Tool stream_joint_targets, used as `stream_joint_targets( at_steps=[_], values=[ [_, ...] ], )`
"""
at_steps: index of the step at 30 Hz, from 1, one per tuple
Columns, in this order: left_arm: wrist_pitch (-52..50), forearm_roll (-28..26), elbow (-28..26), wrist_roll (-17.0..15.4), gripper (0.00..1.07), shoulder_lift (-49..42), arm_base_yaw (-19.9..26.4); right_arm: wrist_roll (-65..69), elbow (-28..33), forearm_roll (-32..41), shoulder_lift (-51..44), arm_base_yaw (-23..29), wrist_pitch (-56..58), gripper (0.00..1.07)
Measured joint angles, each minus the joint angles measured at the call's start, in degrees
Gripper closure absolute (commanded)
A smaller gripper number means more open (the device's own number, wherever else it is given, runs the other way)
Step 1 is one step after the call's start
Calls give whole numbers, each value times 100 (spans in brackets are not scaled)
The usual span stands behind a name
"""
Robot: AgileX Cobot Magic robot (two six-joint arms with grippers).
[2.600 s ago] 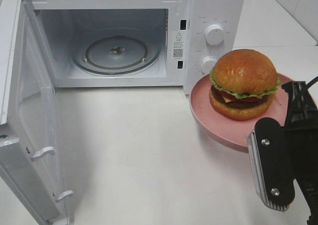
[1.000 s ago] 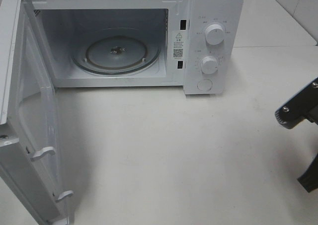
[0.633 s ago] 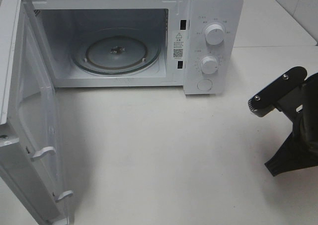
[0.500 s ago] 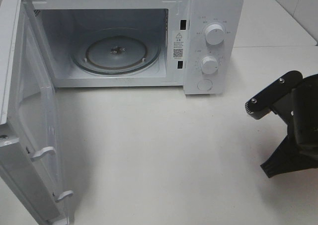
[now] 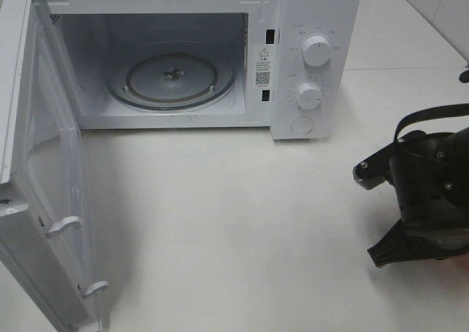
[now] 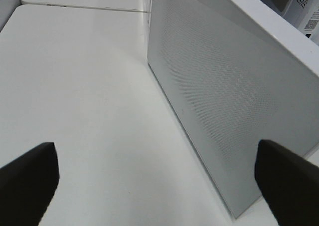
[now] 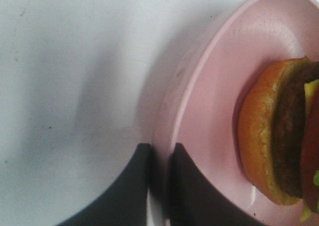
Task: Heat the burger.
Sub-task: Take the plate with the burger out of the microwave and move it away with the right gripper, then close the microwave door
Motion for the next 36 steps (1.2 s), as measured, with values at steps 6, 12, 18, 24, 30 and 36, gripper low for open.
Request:
stream_joint_targets(
  at_steps=[6,12,18,24,30,36],
  values=[
    [0,0,0,0,7,0,0,97,0,-63,218,-195,-155,101],
    [0,0,0,0,7,0,0,212,0,-206,241,-212,-120,81],
    [0,0,0,0,7,0,0,-57,0,17,46,-212,11,50],
    [0,0,0,0,7,0,0,-739,-11,665,-716,-212,-23,42],
    [0,0,0,0,7,0,0,-2303,-11,1770,-2005,-212,-258,31],
    [0,0,0,0,7,0,0,-4738,-11,3512,-3558,-212,-74,26]
  ],
)
